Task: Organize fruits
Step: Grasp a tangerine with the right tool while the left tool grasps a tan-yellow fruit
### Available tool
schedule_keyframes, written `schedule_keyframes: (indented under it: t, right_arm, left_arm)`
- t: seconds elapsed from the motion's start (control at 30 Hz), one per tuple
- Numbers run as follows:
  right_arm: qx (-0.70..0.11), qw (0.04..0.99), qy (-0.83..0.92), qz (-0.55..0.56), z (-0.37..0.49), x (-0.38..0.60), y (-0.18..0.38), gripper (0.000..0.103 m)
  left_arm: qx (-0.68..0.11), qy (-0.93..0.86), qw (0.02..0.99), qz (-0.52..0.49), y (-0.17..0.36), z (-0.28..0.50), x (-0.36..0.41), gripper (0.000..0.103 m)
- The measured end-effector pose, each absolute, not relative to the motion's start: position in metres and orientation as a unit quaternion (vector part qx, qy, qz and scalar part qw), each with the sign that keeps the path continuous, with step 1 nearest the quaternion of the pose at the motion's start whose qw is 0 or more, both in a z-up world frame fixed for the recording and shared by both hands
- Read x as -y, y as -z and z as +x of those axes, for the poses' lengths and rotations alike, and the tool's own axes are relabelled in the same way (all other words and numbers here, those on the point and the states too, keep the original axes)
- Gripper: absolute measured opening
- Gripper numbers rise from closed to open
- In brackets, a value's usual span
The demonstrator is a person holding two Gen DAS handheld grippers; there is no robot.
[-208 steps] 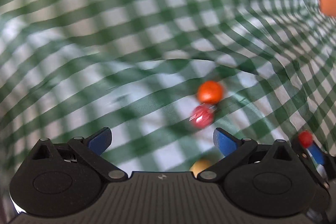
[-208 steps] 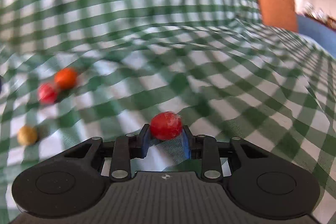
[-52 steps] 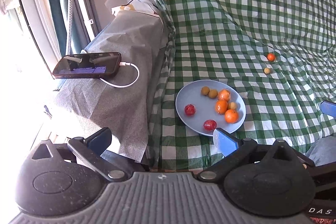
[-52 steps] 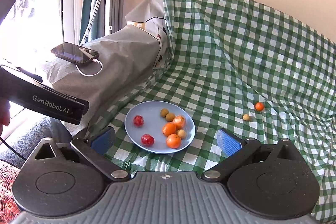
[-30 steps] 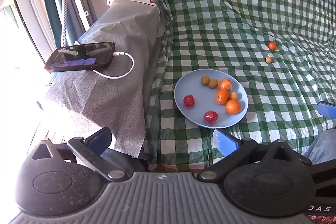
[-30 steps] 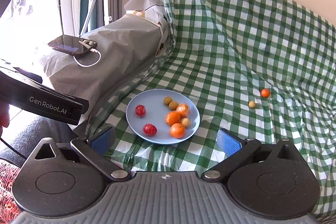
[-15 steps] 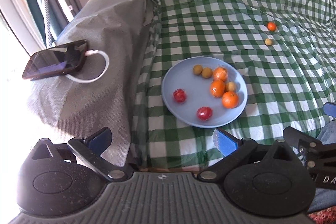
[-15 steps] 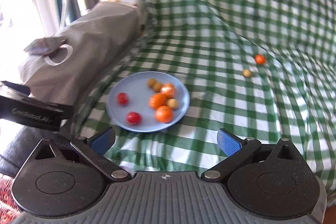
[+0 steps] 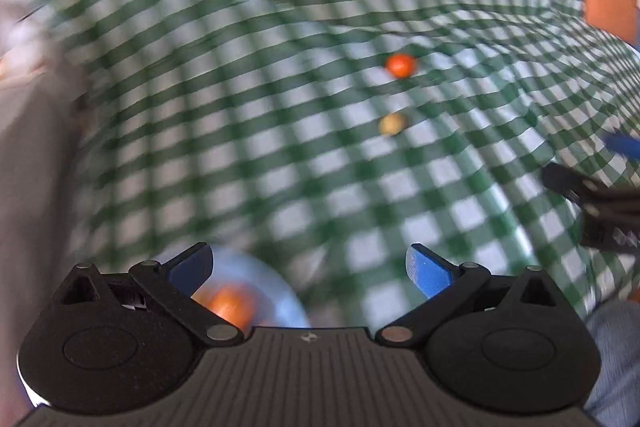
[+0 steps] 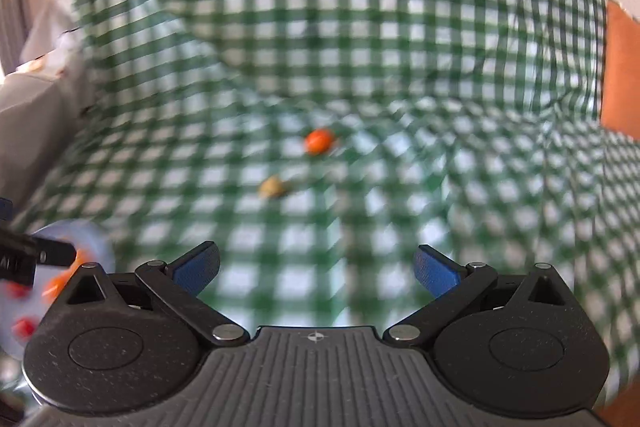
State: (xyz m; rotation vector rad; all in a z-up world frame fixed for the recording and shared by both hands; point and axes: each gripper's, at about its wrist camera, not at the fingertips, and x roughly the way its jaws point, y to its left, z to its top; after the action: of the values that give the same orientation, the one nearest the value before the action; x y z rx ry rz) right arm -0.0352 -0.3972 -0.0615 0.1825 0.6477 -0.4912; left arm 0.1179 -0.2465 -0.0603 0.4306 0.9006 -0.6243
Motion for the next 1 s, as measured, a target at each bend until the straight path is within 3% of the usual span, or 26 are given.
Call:
schedule_keyframes:
  t: [0.27,0.6,0.67,0.7,0.73,0.77,1.0]
  right_arm:
    - [-0.329,0.921,0.184,0.095,0.071,0.522,0.135,0.099]
    - [-0.347,0.922,0.138,0.101,0.182,0.561,0.188,0.098]
    - [-0.344,0.926,0.143,0.067,0.191,0.555,0.191,0.094]
    - [-0.337,0.929,0.142,0.052,0.194,0.551,0.192,0.076]
    - [-0.325,0.934,0.140,0.046,0.195,0.546,0.189,0.044]
    - [-0.320,0.936,0.141,0.046,0.194,0.542,0.186,0.037]
    - [-0.333,0.916,0.213,0.065,0.167,0.540,0.166,0.037]
  left_arm:
    - [-0.441,0.345,0.796,0.228,0.138,0.199,0.357,0.103]
    - [-0.438,0.372,0.788,0.222,0.171,0.233,0.397,0.102]
    - [-0.417,0.387,0.792,0.223,0.164,0.226,0.396,0.073]
    - [-0.410,0.398,0.791,0.221,0.160,0.223,0.396,0.042]
    - [-0.411,0.409,0.786,0.215,0.157,0.222,0.395,0.028]
    - [-0.416,0.415,0.783,0.202,0.154,0.222,0.393,0.028]
    - [-0.424,0.381,0.800,0.189,0.115,0.203,0.357,0.027]
